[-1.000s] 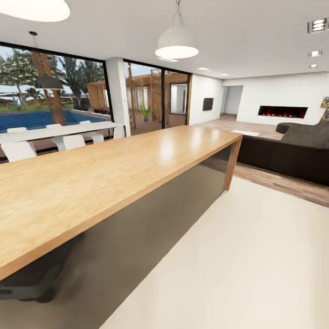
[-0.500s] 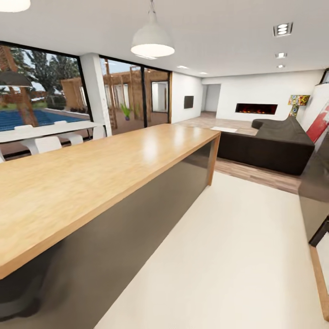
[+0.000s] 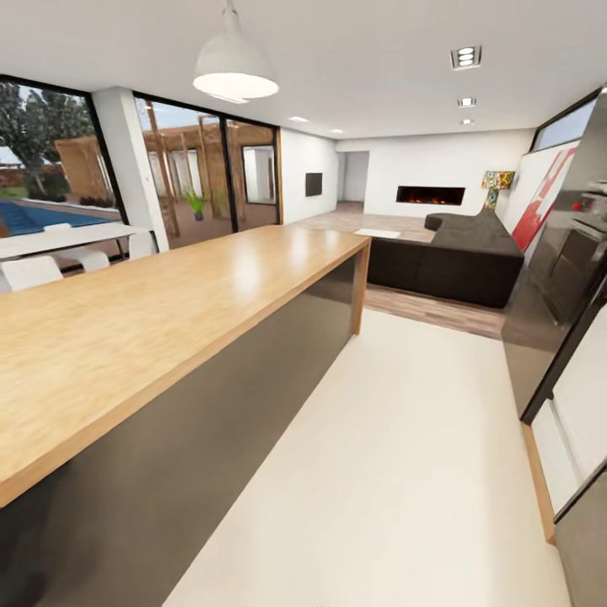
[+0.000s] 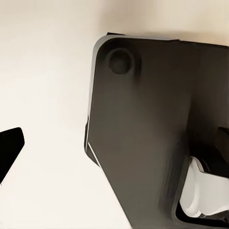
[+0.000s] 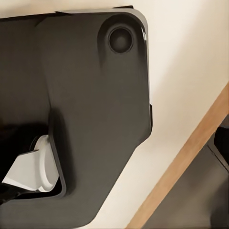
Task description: Set up a coffee station on the kitchen countertop: keep the coffee maker on the countertop, move the bottle of coffee from the kitchen shelf to the counter next to the coffee maker, place a paper coffee filter on top of the coffee maker, put the saucer next to the coffee maker with the coffee cup on the saucer, and place the electric kettle next to the coffee maker.
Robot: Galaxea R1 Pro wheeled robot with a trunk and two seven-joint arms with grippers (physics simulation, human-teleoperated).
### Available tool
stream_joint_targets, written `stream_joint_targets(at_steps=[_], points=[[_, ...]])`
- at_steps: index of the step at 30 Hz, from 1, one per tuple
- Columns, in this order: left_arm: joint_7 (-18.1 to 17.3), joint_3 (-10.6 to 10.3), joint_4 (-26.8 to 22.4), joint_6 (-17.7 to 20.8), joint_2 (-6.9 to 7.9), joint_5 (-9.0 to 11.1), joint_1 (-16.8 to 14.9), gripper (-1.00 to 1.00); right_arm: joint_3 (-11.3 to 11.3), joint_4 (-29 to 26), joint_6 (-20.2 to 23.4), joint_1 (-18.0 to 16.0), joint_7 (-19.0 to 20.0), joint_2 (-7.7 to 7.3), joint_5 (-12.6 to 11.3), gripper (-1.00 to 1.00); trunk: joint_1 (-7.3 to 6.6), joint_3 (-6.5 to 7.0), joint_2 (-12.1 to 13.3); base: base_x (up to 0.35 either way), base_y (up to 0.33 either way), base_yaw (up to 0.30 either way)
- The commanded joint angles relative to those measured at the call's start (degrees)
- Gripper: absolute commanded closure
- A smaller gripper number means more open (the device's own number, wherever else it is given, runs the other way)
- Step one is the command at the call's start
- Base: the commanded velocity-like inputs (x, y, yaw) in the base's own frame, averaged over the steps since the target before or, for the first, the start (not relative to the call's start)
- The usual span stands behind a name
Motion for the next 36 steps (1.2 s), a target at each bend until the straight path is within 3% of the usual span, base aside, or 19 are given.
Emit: stream_joint_targets(at_steps=[1, 36], points=[[-0.07, 0.13, -0.05, -0.10, -0.01, 0.38, 0.00, -1.00, 0.04, -0.02, -0.14, -0.02, 0.03, 0.01, -0.59, -1.00, 0.03, -0.15, -0.11, 0.000, 0.000, -0.266], [-0.07, 0.09, -0.07, -0.08, -0.07, 0.38, 0.00, -1.00, 0.13, 0.14, -0.14, -0.02, 0.03, 0.01, -0.58, -1.00, 0.03, -1.18, -0.11, 0.000, 0.000, -0.278]])
